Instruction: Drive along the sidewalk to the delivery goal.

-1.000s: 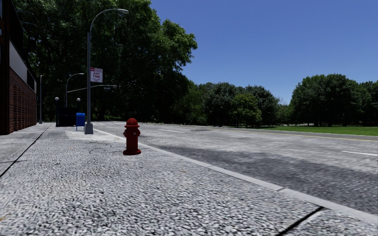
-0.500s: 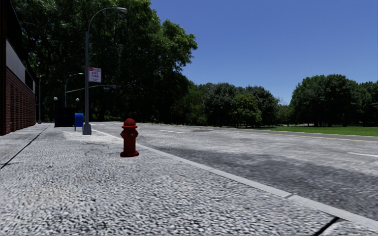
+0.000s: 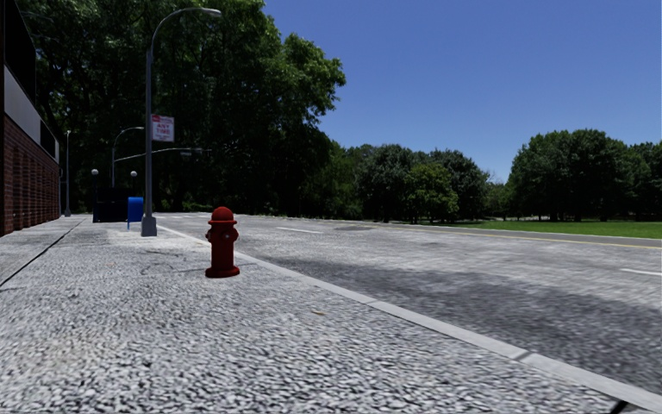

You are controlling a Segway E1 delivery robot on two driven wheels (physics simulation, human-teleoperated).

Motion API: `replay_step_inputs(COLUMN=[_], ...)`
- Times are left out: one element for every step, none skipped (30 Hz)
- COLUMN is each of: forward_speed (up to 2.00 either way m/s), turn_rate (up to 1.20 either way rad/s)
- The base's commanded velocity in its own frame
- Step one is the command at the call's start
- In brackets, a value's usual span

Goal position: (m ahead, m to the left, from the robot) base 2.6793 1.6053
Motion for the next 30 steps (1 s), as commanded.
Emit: replay_step_inputs(forward_speed=[0.00, 0.00, 0.00, 0.00, 0.00, 0.00, 0.00, 0.00, 0.00, 0.00, 0.00, 0.00, 0.00, 0.00, 0.00, 0.00, 0.00, 0.00, 0.00, 0.00, 0.00, 0.00, 0.00, 0.00, 0.00, 0.00, 0.00, 0.00, 0.00, 0.00], turn_rate=[0.00, 0.00, 0.00, 0.00, 0.00, 0.00, 0.00, 0.00, 0.00, 0.00, 0.00, 0.00, 0.00, 0.00, 0.00, 0.00, 0.00, 0.00, 0.00, 0.00, 0.00, 0.00, 0.00, 0.00, 0.00, 0.00, 0.00, 0.00, 0.00, 0.00])
